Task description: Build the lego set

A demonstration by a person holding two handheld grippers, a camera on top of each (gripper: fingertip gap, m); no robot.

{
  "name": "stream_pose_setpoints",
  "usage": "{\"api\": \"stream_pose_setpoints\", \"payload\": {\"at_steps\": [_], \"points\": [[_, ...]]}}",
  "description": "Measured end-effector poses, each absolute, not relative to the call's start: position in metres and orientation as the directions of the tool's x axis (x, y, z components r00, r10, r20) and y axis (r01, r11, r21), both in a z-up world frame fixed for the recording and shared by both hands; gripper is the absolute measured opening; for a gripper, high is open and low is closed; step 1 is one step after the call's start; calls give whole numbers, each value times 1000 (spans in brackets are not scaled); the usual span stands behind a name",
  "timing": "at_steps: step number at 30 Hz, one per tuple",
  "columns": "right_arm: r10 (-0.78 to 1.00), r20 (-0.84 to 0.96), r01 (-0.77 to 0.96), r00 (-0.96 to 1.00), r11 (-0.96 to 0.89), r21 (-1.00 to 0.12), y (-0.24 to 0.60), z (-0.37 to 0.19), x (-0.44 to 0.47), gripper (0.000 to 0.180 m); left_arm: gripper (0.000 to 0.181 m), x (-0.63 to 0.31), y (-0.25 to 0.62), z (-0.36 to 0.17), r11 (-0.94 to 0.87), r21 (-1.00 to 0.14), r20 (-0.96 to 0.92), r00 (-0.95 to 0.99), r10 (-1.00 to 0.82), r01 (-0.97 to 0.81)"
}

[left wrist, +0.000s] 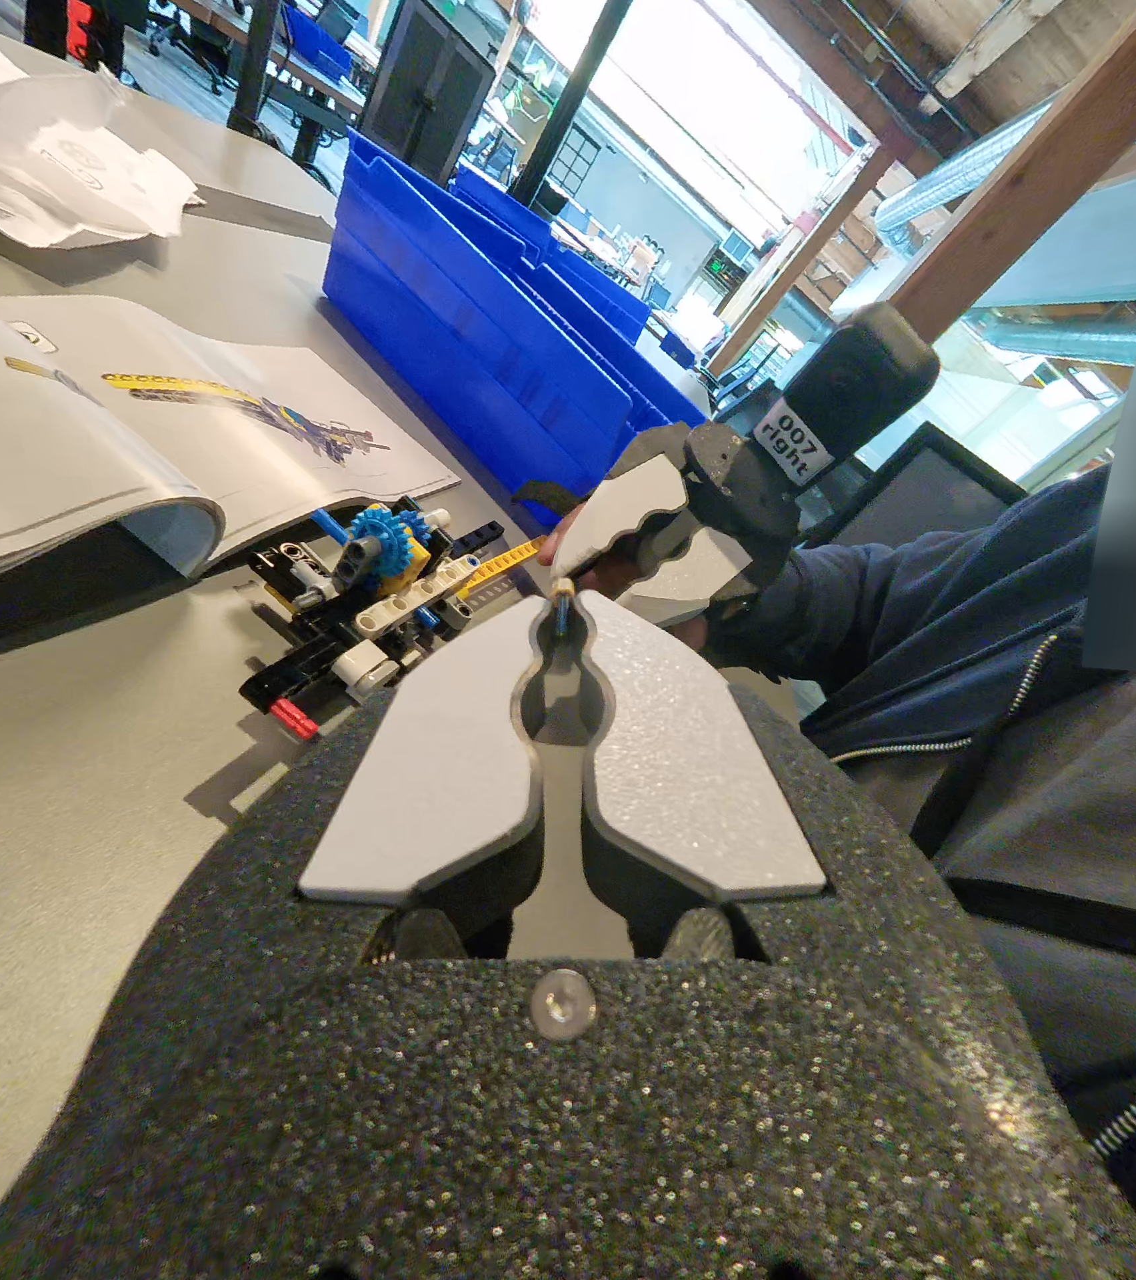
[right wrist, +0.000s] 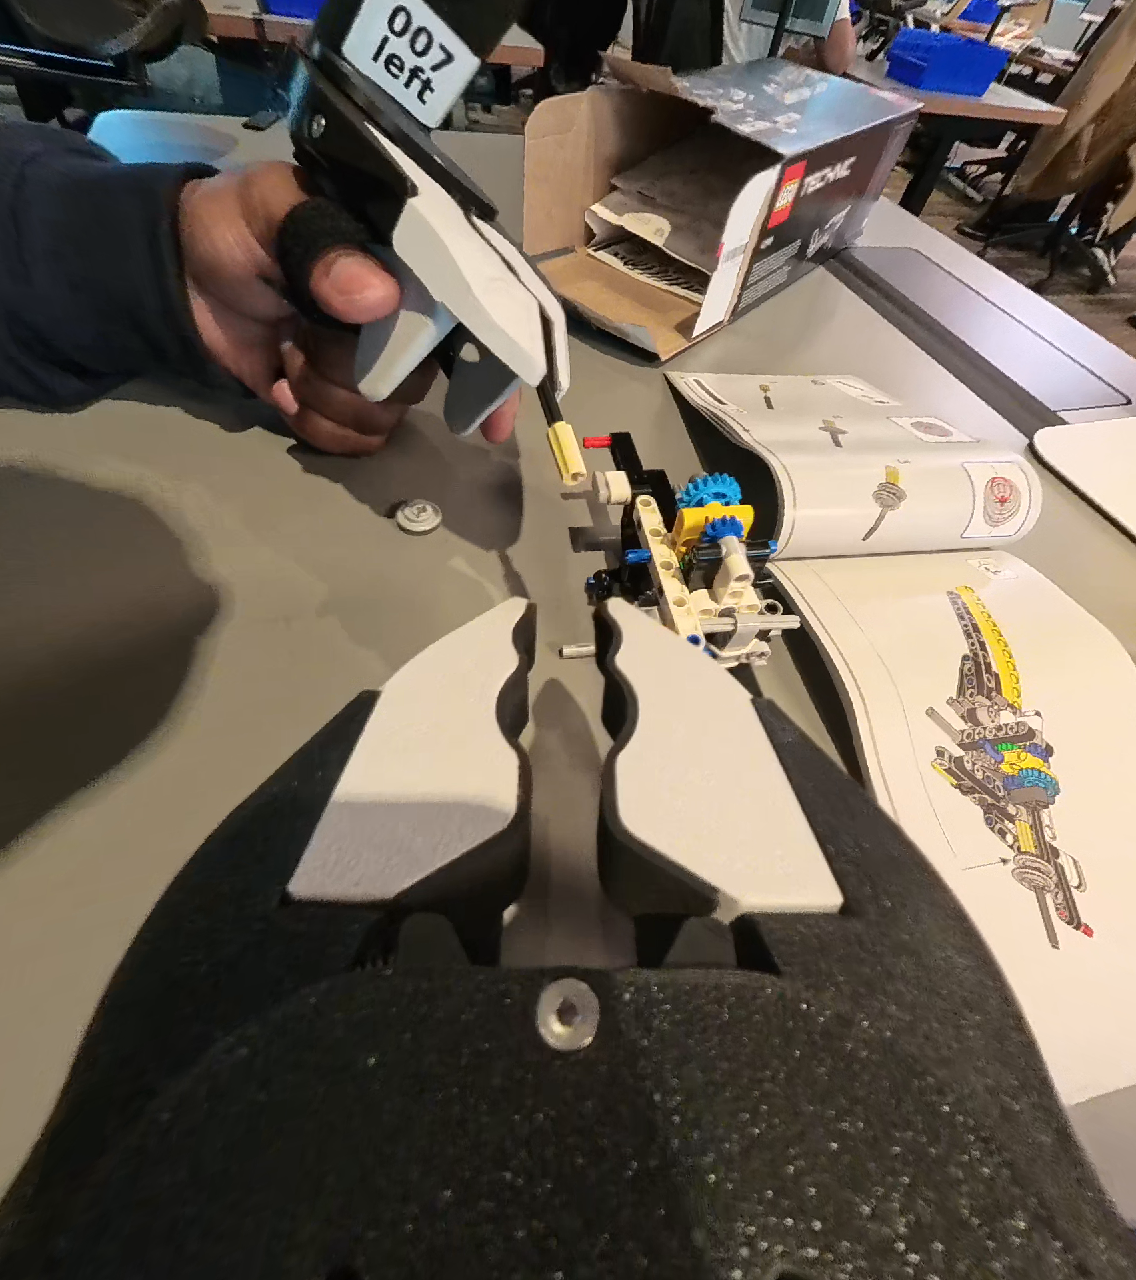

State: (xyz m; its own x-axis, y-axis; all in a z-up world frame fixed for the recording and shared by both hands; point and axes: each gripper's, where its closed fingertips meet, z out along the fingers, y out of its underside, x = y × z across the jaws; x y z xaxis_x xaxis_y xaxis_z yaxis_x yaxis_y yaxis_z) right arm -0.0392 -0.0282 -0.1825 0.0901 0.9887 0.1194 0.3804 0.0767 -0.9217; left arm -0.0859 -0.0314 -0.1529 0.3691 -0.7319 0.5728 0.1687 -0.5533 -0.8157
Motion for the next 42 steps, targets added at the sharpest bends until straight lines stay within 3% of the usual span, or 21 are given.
{"api": "stream_pose_setpoints", "payload": {"at_steps": [16,42], "points": [[966,244,306,85,208,-929,-39,-171,-44,21,4,-71,-47,-153,-577,-809,582,282,-763,109],[964,258,301,67,227,-926,-44,-170,-45,22,4,-68,-51,-155,-578,-813,574,278,-770,76]]}}
